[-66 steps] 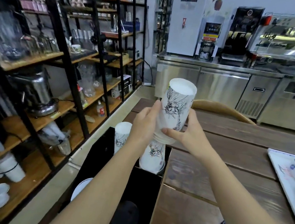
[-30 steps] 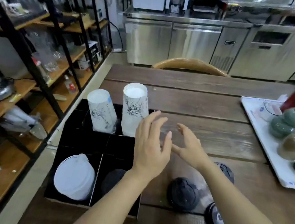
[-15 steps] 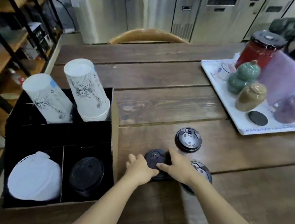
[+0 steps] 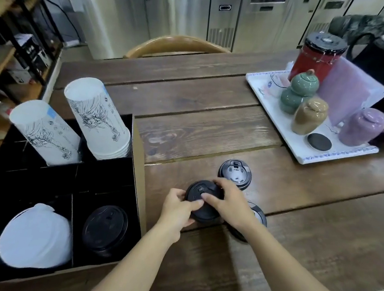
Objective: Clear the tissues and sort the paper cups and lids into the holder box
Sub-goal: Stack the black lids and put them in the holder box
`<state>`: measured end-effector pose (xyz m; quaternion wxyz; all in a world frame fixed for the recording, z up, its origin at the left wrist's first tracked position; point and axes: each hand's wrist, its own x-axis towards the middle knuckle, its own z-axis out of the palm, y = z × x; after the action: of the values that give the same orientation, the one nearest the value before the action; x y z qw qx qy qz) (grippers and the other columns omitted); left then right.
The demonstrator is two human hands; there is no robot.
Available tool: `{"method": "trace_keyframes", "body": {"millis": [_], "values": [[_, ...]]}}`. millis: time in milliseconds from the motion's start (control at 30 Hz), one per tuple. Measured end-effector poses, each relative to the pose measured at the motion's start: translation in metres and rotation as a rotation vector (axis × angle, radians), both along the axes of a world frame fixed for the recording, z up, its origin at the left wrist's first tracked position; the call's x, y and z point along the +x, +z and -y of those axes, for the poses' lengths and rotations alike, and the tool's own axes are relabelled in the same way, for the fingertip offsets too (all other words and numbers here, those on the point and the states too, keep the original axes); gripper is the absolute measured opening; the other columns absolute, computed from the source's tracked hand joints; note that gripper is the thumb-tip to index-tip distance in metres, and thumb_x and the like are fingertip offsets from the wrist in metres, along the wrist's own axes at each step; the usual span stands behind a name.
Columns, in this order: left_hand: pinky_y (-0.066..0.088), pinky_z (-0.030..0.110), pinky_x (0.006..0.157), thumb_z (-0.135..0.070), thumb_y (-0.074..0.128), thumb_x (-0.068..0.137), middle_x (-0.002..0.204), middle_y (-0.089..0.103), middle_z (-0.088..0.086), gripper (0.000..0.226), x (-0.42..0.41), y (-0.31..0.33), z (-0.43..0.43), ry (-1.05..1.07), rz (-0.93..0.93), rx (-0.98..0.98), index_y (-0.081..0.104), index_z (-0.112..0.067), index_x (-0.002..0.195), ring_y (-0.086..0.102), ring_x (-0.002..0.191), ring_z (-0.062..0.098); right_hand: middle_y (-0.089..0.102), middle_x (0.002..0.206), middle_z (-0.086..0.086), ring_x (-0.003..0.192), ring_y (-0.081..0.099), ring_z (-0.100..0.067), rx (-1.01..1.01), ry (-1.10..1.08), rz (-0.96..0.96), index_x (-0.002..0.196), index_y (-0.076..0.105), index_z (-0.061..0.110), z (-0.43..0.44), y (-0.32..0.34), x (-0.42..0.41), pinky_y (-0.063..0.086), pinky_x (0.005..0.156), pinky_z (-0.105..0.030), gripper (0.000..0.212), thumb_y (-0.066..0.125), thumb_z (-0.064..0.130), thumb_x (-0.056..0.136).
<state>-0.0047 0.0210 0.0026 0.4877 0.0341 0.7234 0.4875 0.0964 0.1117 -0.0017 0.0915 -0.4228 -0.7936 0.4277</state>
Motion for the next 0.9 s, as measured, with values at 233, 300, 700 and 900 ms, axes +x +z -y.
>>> {"method": "trace_keyframes", "body": {"millis": [233,300,700,900], "values": [[0.054,0.038,0.080,-0.012,0.066,0.086,0.089,0.050,-0.004,0.029,0.028,0.026,-0.023,-0.087,0.043,0.080,0.046,-0.011,0.107,0.053,0.077,0.008,0.062,0.122,-0.005,0.113,0.056,-0.019,0.021,-0.149,-0.050,0.124,0.057,0.013,-0.022,0.024,0.036,0.042,0.089,-0.028,0.047,0.066,0.034,0.083],[0.053,0.037,0.078,-0.013,0.065,0.086,0.091,0.053,-0.002,0.027,0.038,0.025,-0.028,-0.114,0.054,0.071,0.046,-0.011,0.104,0.055,0.078,0.011,0.065,0.117,-0.004,0.107,0.058,-0.019,0.023,-0.180,-0.041,0.119,0.060,0.013,-0.025,0.025,0.048,0.040,0.080,-0.024,0.043,0.067,0.034,0.082],[0.052,0.040,0.085,-0.012,0.062,0.089,0.108,0.058,0.012,0.020,0.080,-0.001,-0.037,-0.225,0.045,-0.050,0.055,-0.005,0.106,0.055,0.095,0.024,0.067,0.107,-0.011,0.089,0.056,-0.019,-0.049,-0.175,0.078,0.111,0.061,0.008,-0.024,-0.002,0.091,0.040,0.072,-0.026,0.036,0.065,0.032,0.085],[0.053,0.041,0.088,-0.014,0.062,0.088,0.112,0.058,0.011,0.032,0.083,-0.009,-0.038,-0.207,0.049,-0.067,0.054,-0.004,0.117,0.054,0.096,0.022,0.065,0.094,-0.006,0.081,0.058,-0.018,-0.086,-0.146,0.083,0.104,0.063,0.009,-0.028,-0.008,0.092,0.042,0.060,-0.022,0.029,0.063,0.032,0.086]]}}
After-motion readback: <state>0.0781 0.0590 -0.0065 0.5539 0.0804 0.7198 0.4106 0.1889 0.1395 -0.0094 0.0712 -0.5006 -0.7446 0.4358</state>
